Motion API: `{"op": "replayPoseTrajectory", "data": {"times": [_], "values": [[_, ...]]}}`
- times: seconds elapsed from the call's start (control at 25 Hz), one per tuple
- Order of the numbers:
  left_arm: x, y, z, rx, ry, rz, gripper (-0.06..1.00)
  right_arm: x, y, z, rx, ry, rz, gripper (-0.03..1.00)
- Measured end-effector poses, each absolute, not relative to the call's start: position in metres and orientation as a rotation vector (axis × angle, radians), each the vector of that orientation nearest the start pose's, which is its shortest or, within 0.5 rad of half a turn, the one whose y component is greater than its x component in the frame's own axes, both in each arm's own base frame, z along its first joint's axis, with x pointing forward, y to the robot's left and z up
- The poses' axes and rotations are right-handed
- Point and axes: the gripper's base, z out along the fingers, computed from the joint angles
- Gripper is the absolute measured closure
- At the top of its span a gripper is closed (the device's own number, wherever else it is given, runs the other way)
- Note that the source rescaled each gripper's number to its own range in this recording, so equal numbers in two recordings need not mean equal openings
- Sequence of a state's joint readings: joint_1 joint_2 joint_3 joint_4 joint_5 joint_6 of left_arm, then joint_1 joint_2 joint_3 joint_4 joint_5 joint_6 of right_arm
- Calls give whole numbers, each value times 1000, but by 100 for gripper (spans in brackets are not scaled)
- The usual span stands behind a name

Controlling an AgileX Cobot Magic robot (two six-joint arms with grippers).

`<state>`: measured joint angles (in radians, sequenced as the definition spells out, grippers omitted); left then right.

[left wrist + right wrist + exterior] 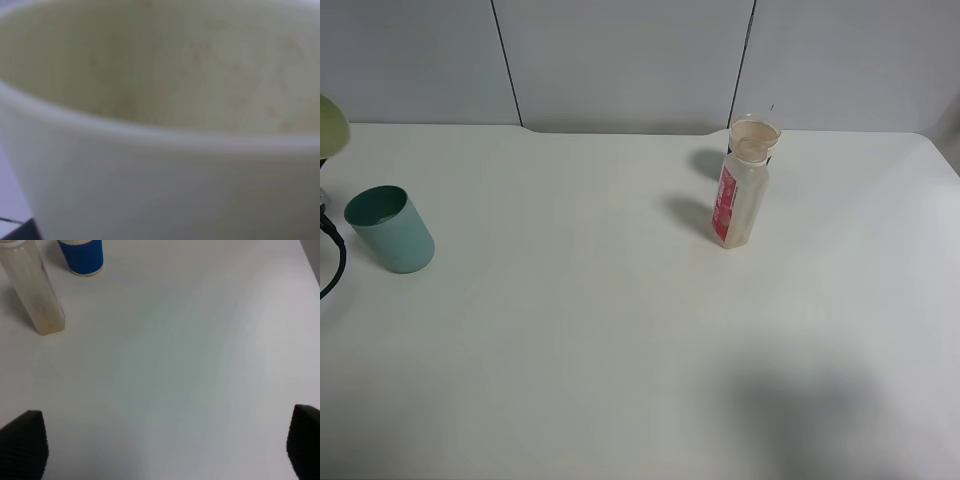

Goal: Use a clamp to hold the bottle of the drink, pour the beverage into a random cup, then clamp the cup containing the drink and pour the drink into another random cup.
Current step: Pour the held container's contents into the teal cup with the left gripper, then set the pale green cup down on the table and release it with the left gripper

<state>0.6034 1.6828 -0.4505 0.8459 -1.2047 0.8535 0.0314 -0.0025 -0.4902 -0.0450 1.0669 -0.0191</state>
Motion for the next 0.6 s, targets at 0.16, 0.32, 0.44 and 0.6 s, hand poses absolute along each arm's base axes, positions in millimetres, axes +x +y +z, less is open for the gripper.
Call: {"op": "replayPoseTrajectory", "data": {"times": [0.16,0.32,0.44,0.6], "values": [[249,94,173,930,1400,616,92,-4,-4,274,-50,2057,-46,6],[249,96,174,782,1465,514,92,-4,-4,274,-50,2057,-46,6],[250,100,175,632,1514,438,92,-4,-4,274,-50,2057,-46,6],[251,109,173,366,1576,333,92,-4,-4,274,-50,2057,-46,6]]}}
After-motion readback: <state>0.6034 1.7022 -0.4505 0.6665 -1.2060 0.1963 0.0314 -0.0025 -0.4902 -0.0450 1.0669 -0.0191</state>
